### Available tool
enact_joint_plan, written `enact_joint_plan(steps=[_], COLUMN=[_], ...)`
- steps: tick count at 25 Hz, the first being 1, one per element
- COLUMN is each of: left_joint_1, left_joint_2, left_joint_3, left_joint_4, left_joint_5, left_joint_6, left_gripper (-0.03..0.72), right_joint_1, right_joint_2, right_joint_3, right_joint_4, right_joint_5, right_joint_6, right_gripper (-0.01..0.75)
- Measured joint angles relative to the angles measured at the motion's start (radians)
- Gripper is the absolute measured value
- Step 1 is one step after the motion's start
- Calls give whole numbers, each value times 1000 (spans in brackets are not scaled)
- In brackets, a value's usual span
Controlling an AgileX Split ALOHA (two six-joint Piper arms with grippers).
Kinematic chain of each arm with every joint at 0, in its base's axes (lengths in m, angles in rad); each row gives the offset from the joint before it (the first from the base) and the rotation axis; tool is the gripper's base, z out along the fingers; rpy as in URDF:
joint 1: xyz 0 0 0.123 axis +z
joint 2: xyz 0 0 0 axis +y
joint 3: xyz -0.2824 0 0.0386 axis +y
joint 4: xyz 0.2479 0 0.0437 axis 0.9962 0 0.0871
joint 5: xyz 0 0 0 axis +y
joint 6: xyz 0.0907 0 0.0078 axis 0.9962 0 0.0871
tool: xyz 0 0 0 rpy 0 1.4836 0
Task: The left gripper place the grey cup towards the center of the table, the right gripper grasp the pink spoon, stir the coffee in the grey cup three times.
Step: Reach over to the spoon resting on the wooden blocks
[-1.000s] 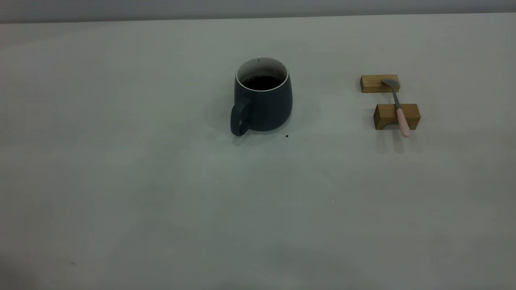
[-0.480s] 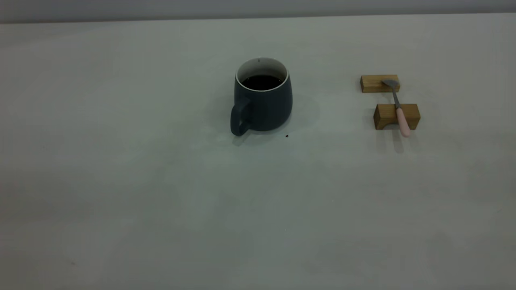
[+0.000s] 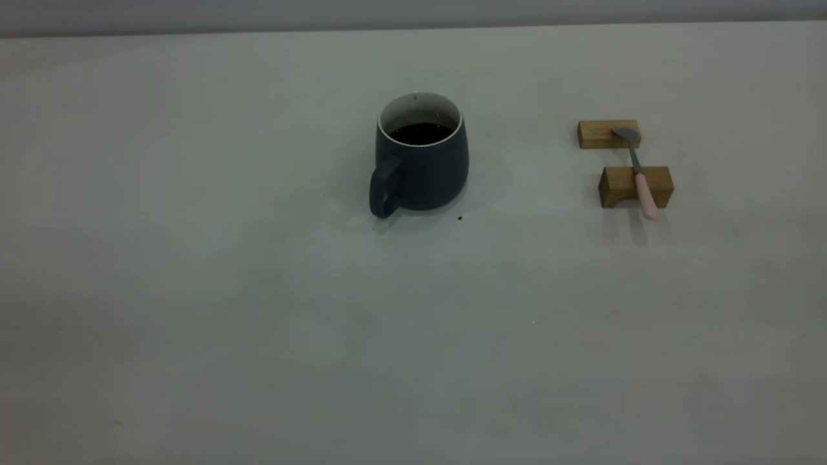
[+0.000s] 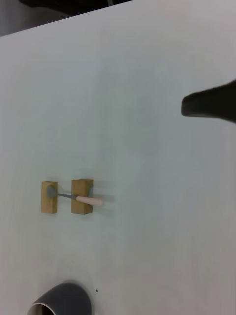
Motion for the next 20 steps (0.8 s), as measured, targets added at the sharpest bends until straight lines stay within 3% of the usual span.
enact_joint_plan(steps=[4,8,15,20], left_joint_1=[77,91,91,91], left_joint_2=[-31,-31,-31,-31], left_joint_3=[0,0,0,0], left_joint_4=[-1,-8,-13,-13], left_joint_5=[2,2,3,3], left_joint_6=[0,0,0,0], left_gripper=[528,528,528,528], right_joint_1=[0,0,0,0], right_joint_2=[0,36,473,833], right_joint_3=[0,-19,-64,-84], right_joint_4=[0,45,125,319], right_joint_5=[0,-38,-232,-439], right_joint_6=[6,-14,-75,-216], right_gripper=[555,555,555,555])
